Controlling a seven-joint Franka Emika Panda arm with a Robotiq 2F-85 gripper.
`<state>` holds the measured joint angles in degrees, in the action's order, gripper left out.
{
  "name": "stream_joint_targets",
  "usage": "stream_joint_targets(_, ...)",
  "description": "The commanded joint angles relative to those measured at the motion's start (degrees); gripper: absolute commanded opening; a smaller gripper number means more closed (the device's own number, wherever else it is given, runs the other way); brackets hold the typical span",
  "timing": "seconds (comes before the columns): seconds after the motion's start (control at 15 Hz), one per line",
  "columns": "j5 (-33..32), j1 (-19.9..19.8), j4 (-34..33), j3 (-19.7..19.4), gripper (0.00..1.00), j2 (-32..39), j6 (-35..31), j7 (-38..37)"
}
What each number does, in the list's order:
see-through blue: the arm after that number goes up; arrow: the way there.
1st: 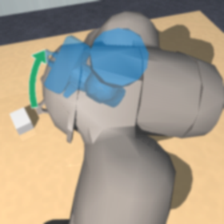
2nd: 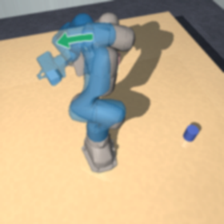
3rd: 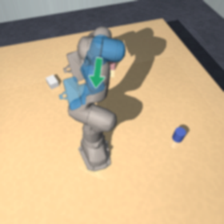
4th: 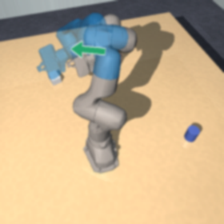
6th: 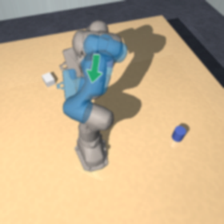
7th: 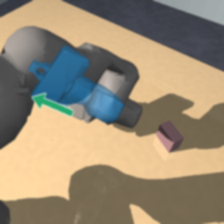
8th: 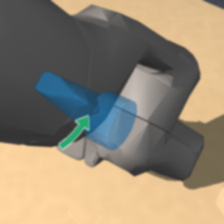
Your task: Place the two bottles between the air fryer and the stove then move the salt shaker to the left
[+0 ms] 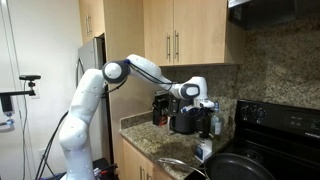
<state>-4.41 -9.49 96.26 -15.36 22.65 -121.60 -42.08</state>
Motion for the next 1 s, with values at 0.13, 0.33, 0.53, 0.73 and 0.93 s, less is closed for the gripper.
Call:
stream_joint_targets(0.13, -0.1, 0.0, -0.3, -0.5, 1.0, 2.4, -5.5, -1.4)
stream_joint_targets(0.33, 0.7, -0.2, 0.1, -0.5, 0.72, 3.0, -6.1, -1.6)
stream_joint_targets(0.53, 1.4, -0.4, 0.4, -0.4, 0.49, 3.6, -5.7, -1.8)
stream_joint_targets(0.73, 1.9, -0.5, -0.1, -0.4, 0.31, 3.3, -5.7, -2.0)
stream_joint_targets(0.93, 3.5, -0.7, 0.1, 0.4, 0.31, 2.0, -4.9, -0.4)
